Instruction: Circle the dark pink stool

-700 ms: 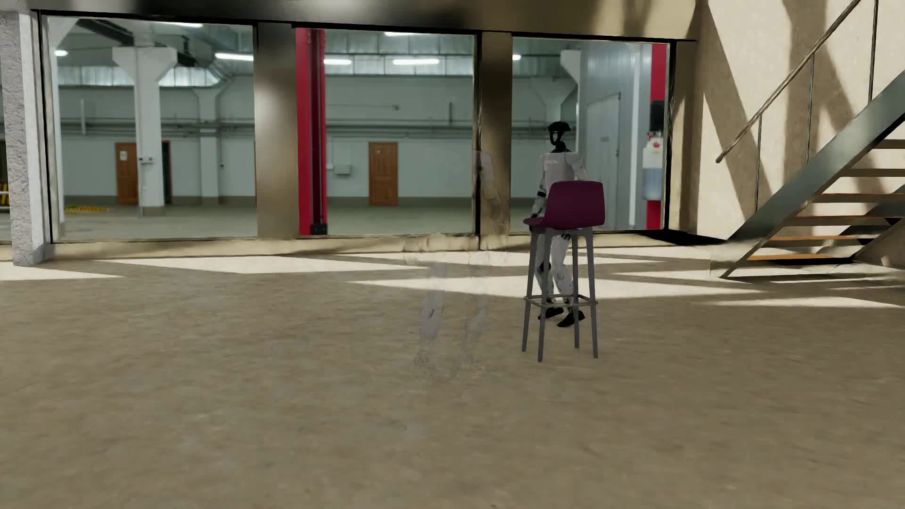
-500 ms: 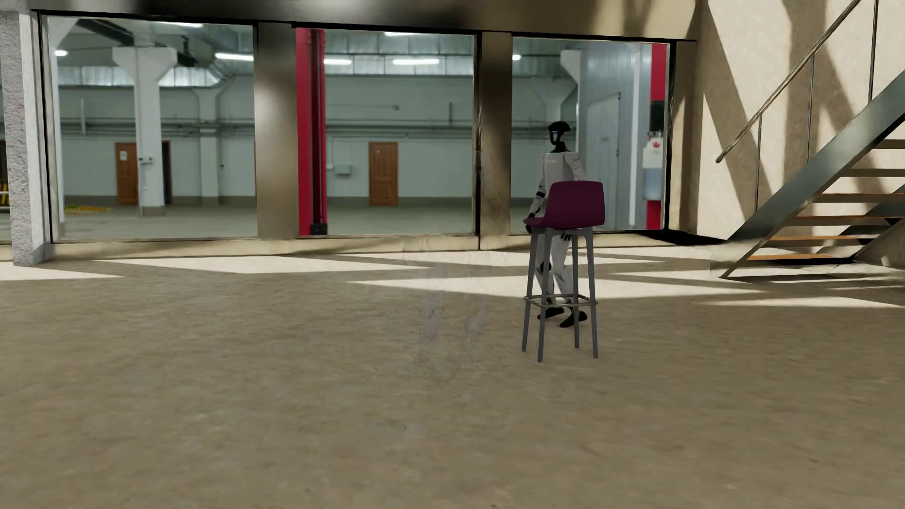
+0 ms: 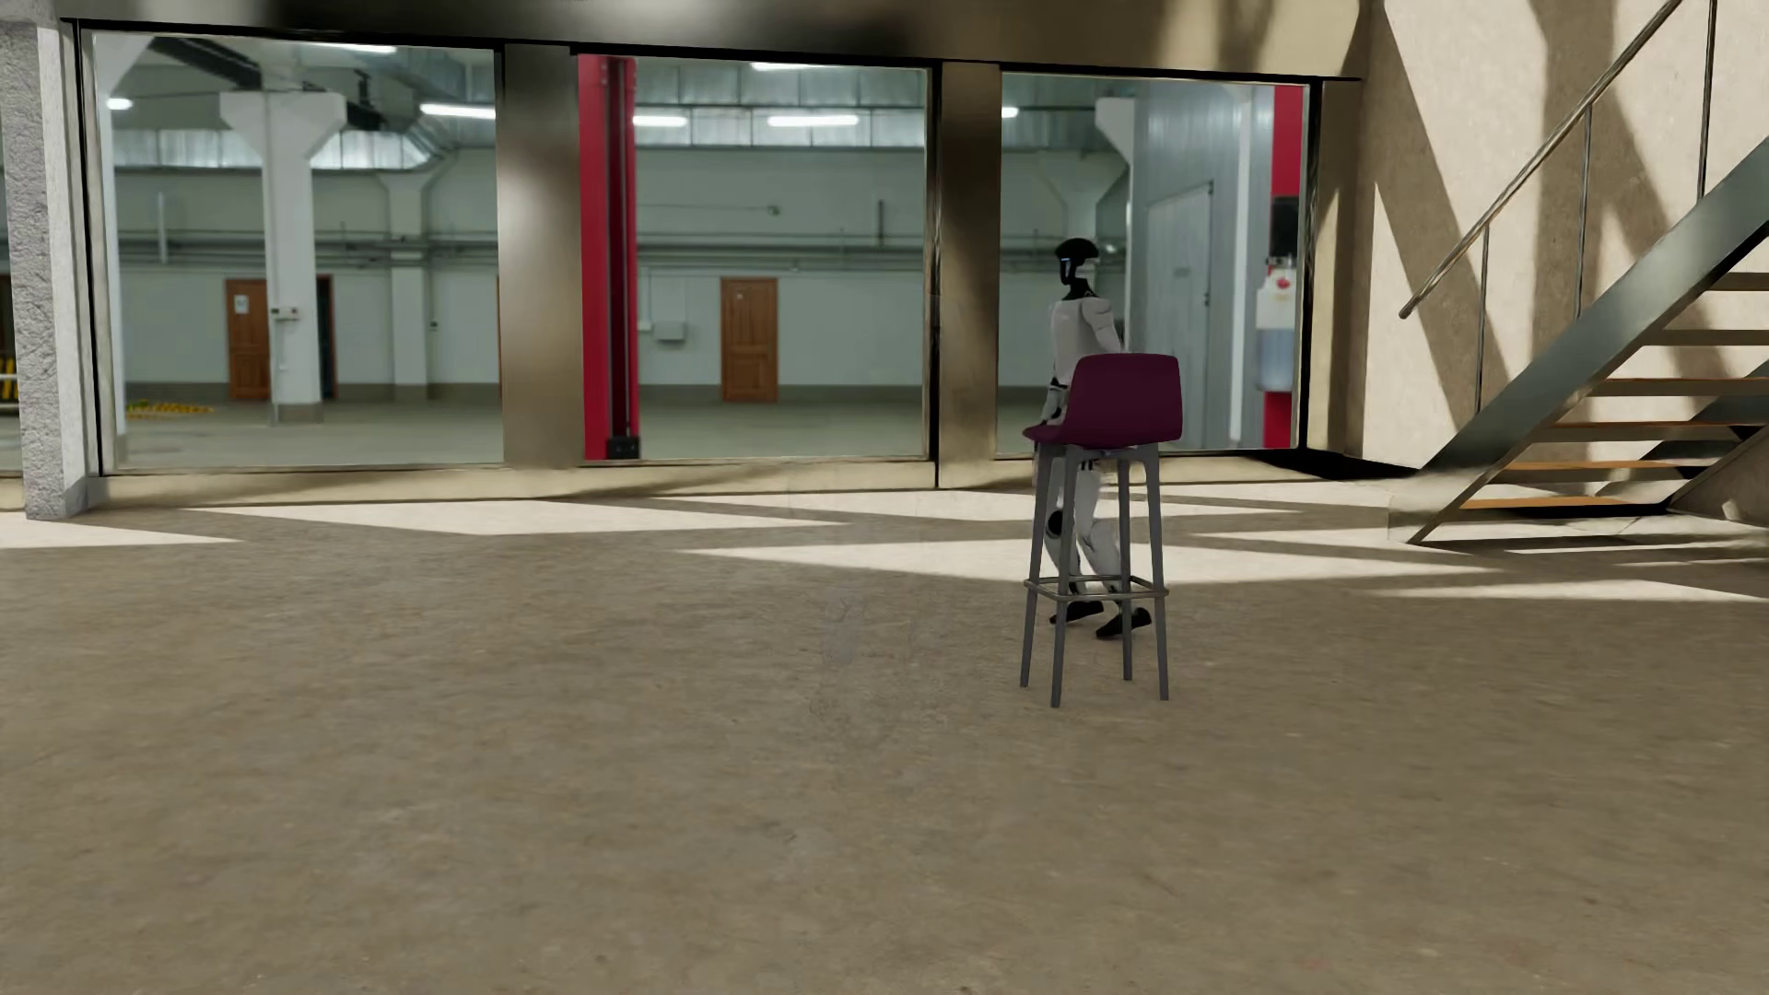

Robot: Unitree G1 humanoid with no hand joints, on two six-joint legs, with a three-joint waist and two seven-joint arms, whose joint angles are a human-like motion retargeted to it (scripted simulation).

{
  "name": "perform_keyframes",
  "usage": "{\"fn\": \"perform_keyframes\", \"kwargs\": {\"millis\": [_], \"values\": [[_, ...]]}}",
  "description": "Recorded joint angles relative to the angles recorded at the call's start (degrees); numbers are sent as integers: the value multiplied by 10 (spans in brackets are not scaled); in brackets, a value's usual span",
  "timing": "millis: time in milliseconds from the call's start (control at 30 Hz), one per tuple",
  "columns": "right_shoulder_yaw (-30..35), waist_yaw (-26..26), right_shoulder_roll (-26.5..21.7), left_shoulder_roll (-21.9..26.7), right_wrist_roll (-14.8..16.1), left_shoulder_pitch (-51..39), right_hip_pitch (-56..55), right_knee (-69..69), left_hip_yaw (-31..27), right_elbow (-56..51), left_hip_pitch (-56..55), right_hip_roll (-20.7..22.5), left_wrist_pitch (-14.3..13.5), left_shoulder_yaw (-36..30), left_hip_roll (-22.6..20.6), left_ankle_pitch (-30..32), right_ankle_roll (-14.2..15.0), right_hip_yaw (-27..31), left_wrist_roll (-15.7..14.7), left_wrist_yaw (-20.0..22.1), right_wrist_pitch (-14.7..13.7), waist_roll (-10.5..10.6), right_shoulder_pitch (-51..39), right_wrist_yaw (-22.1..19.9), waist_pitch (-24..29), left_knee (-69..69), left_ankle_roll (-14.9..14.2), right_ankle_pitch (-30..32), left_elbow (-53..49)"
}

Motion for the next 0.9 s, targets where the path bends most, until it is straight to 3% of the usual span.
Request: {"fn": "perform_keyframes", "kwargs": {"millis": [100, 200, 300, 367, 500, 633, 767, 833, 900], "values": [[3, -2, -3, 2, 0, 0, 13, -3, 0, 22, -57, 14, 0, 20, 18, 17, 0, 0, 0, 0, 0, 1, 4, 0, 6, 92, 0, -20, -2], [13, 18, -7, 1, 0, -5, 44, -15, 0, 36, -176, 17, 0, 40, 37, 104, 0, 0, 0, 0, 0, -6, 6, 0, 21, 300, 0, -45, -6], [15, 59, -16, 0, 0, 4, 79, -19, 0, 32, -273, 6, 0, 55, 25, 33, 0, 0, 0, 0, 0, -26, 11, 0, 33, 478, 0, -63, -24], [13, 85, -20, 0, 0, 14, 96, -14, 0, 31, -321, -5, 0, 57, 9, 22, 0, 0, 0, 0, 0, -37, 11, 0, 38, 514, 0, -73, -27], [9, 122, -27, -3, 0, 31, 132, -9, 0, 32, -373, -22, 0, 37, -13, 87, 0, 0, 0, 0, 0, -46, -7, 0, 46, 411, 0, -89, 2], [18, 149, -21, -2, 0, 45, 174, -15, 0, 27, -339, -29, 0, 5, -12, 170, 0, 0, 0, 0, 0, -39, -28, 0, 48, 180, 0, -86, 38], [30, 168, -3, -2, 0, 69, 198, -10, 0, -4, -243, -34, 0, 2, 5, 153, 0, 0, 0, 0, 0, -29, -29, 0, 22, -19, 0, -71, 49], [21, 151, 12, -4, 0, 76, 215, -5, 0, -14, -221, -47, 0, -9, 1, 194, 0, 0, 0, 0, 0, -31, -16, 0, 7, -18, 0, -43, 68], [7, 117, 33, -5, 0, 64, 212, 43, 0, -3, -228, -65, 0, -22, -29, 201, 0, 0, 0, 0, 0, -49, 1, 0, 5, 29, 0, 33, 92]]}}
